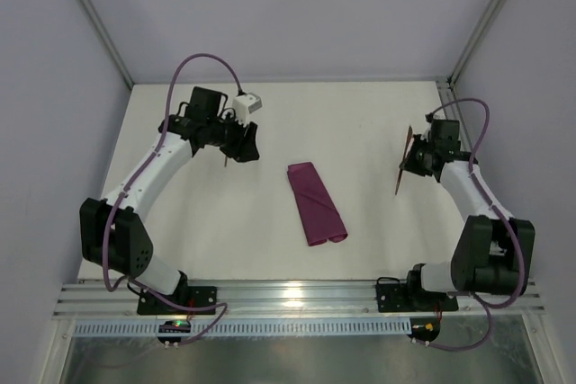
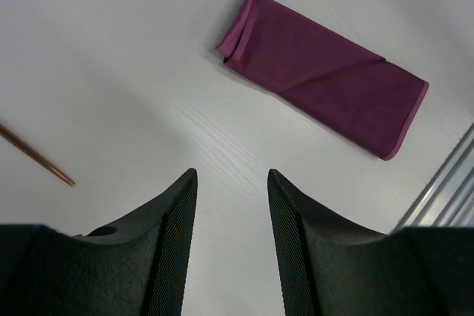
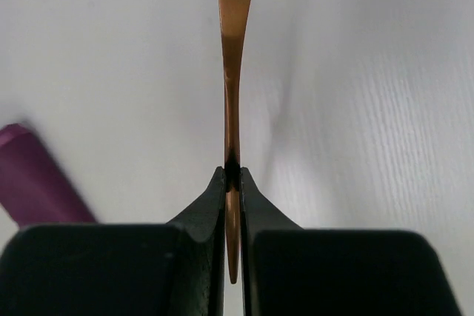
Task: Fold the napkin into a case and place the utensils inside
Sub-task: Pick up the knife from the corner of the board, then pass from the right arm to the left
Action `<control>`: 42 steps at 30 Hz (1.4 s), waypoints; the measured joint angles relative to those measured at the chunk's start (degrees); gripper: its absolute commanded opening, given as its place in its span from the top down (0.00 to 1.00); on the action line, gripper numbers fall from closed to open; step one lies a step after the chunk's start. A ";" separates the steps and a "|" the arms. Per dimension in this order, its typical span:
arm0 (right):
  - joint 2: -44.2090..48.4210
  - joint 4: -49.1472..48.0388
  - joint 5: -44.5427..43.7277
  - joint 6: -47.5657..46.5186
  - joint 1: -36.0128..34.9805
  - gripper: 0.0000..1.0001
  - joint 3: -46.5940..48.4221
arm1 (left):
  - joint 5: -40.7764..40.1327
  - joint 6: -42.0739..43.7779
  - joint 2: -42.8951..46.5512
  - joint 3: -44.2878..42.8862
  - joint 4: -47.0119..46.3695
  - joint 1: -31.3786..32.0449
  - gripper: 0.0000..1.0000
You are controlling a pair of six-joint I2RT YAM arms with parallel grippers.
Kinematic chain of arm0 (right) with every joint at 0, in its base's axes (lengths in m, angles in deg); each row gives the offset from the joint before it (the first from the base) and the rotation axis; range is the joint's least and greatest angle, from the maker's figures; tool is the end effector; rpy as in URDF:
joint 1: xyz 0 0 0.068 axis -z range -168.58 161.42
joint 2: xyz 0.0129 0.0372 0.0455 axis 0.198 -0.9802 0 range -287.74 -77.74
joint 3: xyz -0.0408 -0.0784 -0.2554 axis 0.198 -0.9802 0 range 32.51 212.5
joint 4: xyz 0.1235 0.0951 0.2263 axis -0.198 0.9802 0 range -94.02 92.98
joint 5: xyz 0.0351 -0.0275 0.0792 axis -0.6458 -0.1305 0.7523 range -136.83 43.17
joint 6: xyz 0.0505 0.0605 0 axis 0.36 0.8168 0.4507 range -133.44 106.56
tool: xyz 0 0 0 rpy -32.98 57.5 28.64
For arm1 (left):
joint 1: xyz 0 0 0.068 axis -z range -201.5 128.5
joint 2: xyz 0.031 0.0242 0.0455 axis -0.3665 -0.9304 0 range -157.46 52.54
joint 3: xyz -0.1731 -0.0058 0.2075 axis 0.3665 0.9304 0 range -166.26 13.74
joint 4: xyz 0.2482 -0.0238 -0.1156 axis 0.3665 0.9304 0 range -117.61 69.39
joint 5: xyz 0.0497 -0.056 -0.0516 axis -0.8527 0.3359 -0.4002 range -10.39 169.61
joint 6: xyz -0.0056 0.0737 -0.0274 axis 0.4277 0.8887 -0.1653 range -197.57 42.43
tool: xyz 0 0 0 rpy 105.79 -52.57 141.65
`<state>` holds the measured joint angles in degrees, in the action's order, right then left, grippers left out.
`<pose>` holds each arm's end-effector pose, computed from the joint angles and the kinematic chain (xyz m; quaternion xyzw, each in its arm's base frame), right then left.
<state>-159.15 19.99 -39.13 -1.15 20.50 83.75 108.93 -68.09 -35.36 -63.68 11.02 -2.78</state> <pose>0.3152 -0.0412 0.1793 0.1558 0.9368 0.0725 0.3049 0.3335 -0.1480 0.2861 0.3066 0.8576 -0.2637 0.3177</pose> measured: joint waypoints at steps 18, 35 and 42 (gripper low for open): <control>17.38 -39.04 -13.92 25.42 -48.22 0.97 -1.01 | 11.06 -4.59 9.88 -2.38 0.81 8.11 0.35; 11.06 -51.12 -20.52 28.85 -59.80 0.97 1.60 | 10.51 -13.16 10.91 -2.34 -5.33 8.92 1.00; 11.58 -44.74 -17.94 22.88 -59.91 0.49 2.91 | 6.05 -10.21 10.93 -2.23 -2.49 8.96 1.00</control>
<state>-147.56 -24.75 -57.07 21.74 -39.41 86.66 114.98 -78.30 -24.43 -65.91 8.53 6.18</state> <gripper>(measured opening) 0.440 0.057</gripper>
